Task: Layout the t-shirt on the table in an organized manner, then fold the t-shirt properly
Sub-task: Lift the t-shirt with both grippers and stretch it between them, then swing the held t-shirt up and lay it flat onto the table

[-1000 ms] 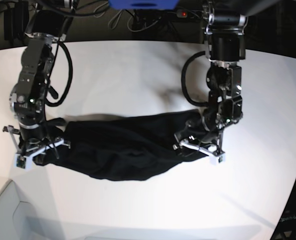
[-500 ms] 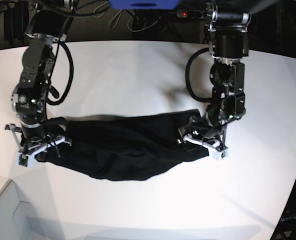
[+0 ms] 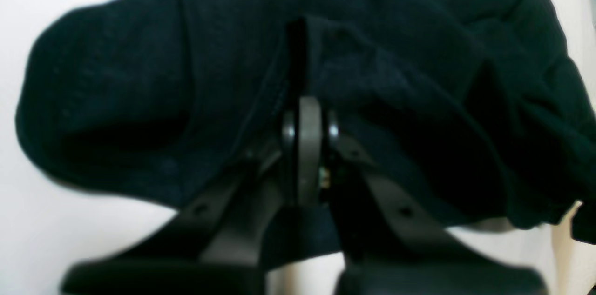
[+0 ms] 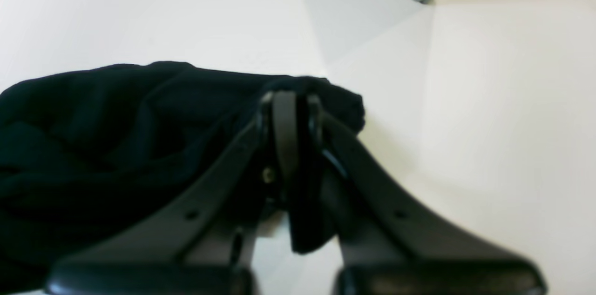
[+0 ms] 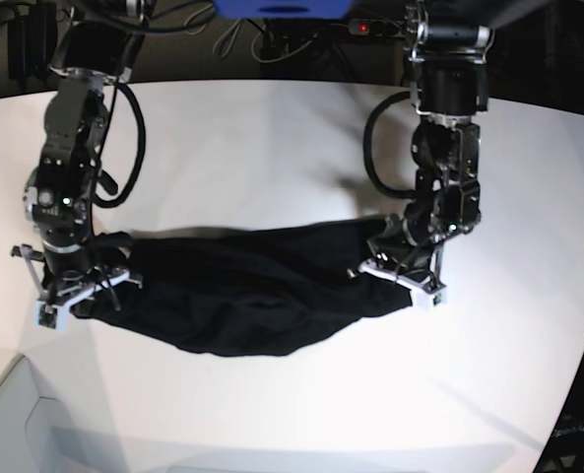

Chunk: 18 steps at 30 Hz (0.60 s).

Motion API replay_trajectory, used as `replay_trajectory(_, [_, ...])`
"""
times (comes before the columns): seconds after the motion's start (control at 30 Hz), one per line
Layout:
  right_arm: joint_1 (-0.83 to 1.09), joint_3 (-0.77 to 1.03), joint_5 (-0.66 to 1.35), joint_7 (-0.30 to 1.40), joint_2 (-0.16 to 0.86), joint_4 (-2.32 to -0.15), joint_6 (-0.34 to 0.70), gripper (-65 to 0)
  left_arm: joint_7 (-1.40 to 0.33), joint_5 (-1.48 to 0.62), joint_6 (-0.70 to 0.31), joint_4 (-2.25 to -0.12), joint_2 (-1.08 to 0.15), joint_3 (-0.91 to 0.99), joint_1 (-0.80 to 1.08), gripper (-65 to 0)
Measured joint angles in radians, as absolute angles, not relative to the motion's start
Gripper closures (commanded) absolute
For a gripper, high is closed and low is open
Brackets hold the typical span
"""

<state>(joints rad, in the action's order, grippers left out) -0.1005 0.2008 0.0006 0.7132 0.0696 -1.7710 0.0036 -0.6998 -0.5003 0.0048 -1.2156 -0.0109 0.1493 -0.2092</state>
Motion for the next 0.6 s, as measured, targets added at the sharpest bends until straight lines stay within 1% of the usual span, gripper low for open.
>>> replay_trajectory(0.13, [-0.101,0.201,0.001,0.651,0.07,-1.746,0.004,0.0,-0.703,-0.52,0.006,-1.382,-0.01,0.15,-0.192,-0.3])
replay_trajectory(0.23, [-0.1,0.2,0.001,0.648,0.069,-1.735,0.004,0.0,-0.702,-0.56,0.007,-1.501,-0.012,0.15,-0.188,-0.3])
replay_trajectory(0.4, [-0.108,0.199,0.001,0.646,0.089,-1.736,0.004,0.0,-0.713,-0.57,0.009,-1.612,-0.059,0.153,-0.19,-0.3])
replay_trajectory(0.47, [-0.125,0.202,-0.001,0.649,0.094,-1.735,0.004,0.0,-0.707,-0.565,0.014,-1.634,-0.07,0.156,-0.224,-0.3])
replay_trajectory(0.53, [-0.173,0.199,0.001,0.666,0.094,-1.735,0.004,0.0,-0.714,-0.56,0.013,-1.636,-0.067,0.154,-0.297,-0.3])
replay_trajectory(0.6, [-0.238,0.194,0.008,0.658,0.115,-1.736,0.006,0.0,-0.715,-0.572,0.004,-1.629,-0.076,0.147,-0.385,-0.3])
